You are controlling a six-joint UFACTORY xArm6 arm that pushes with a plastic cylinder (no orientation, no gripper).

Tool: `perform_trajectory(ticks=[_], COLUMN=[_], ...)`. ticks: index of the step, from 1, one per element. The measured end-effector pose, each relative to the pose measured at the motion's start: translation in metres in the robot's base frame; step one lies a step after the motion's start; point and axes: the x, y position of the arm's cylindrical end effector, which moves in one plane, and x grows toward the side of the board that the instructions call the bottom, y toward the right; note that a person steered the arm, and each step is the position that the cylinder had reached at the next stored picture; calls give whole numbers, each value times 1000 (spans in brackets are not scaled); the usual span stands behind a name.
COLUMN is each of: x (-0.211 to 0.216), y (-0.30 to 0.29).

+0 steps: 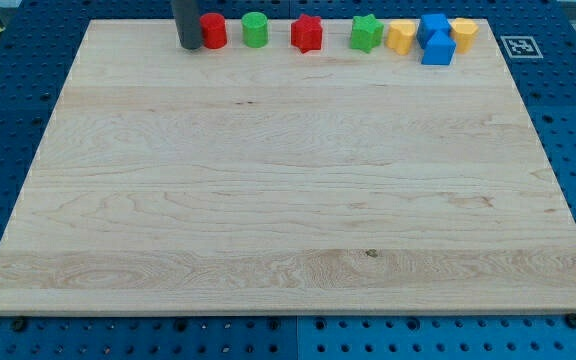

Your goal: Move your arm to the bottom right of the yellow hexagon

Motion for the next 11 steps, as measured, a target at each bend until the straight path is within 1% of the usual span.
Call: perform_trajectory(ticks=[1, 2, 3, 4, 5, 6, 7, 8, 9, 10, 11], x=[3, 33, 63, 86, 112, 125, 125, 109, 70, 8, -35], y=[0, 2, 41, 104, 180, 253, 316, 382, 432, 439, 433])
